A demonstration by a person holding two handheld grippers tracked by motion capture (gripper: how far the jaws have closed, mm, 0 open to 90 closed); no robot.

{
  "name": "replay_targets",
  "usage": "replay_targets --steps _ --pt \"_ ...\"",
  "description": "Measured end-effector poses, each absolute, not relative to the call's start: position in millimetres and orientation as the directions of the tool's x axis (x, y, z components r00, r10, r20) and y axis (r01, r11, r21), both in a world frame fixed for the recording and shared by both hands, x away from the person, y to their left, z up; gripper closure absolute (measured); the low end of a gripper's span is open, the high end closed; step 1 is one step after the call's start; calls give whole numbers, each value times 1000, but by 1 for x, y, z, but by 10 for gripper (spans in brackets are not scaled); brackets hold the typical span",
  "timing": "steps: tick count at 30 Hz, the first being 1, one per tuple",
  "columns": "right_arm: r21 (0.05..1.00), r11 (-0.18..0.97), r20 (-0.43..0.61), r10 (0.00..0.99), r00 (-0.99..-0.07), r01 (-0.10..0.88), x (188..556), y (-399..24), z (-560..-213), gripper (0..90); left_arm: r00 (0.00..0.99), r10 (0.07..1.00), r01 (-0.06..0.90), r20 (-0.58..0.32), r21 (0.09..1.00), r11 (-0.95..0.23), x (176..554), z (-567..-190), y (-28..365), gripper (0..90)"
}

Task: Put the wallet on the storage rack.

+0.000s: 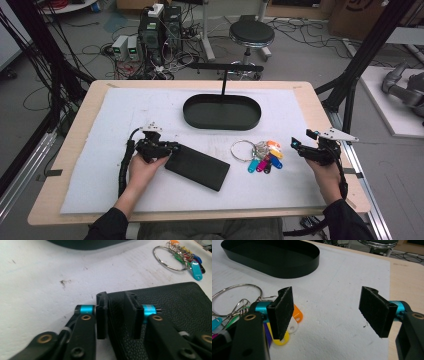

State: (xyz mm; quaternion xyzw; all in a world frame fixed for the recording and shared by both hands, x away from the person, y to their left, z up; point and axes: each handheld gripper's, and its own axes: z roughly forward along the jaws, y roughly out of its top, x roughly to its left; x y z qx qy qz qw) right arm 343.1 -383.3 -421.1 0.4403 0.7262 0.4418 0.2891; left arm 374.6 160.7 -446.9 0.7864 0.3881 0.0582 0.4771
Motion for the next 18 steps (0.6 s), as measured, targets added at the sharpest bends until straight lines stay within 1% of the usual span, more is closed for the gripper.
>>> replay_targets --steps 1,4,5,7,8,9,15,16,17,18 --pt "896 218 -27 896 -443 386 343 -383 -420 285 696 666 542 -268 805 -243 373 -447 161 771" --pt "902 212 -27 897 -441 376 343 -382 -419 285 698 668 529 -260 815 -235 371 -447 161 786" --pt "906 209 -26 896 -443 369 342 -380 -418 286 703 664 515 -253 825 -231 369 -446 162 805" --pt "909 205 -24 894 -446 362 341 -378 -416 286 720 650 482 -246 850 -213 367 -443 164 812" --pt "912 206 -27 892 -451 354 341 -376 -415 285 736 641 447 -216 867 -221 364 -440 164 815" --pt "912 206 -27 892 -451 354 341 -376 -415 285 736 641 447 -216 867 -221 364 -440 164 817" --pt "924 185 3 871 -492 334 339 -362 -410 285 790 601 301 -125 932 -201 352 -431 167 823" --pt "926 188 1 866 -499 328 339 -360 -410 285 790 601 301 -125 932 -201 352 -431 167 824" --pt "926 188 5 861 -508 328 338 -358 -409 285 804 588 254 -92 946 -200 347 -428 168 825" --pt "928 188 5 857 -516 322 337 -355 -409 285 804 588 254 -92 946 -200 347 -428 168 827"
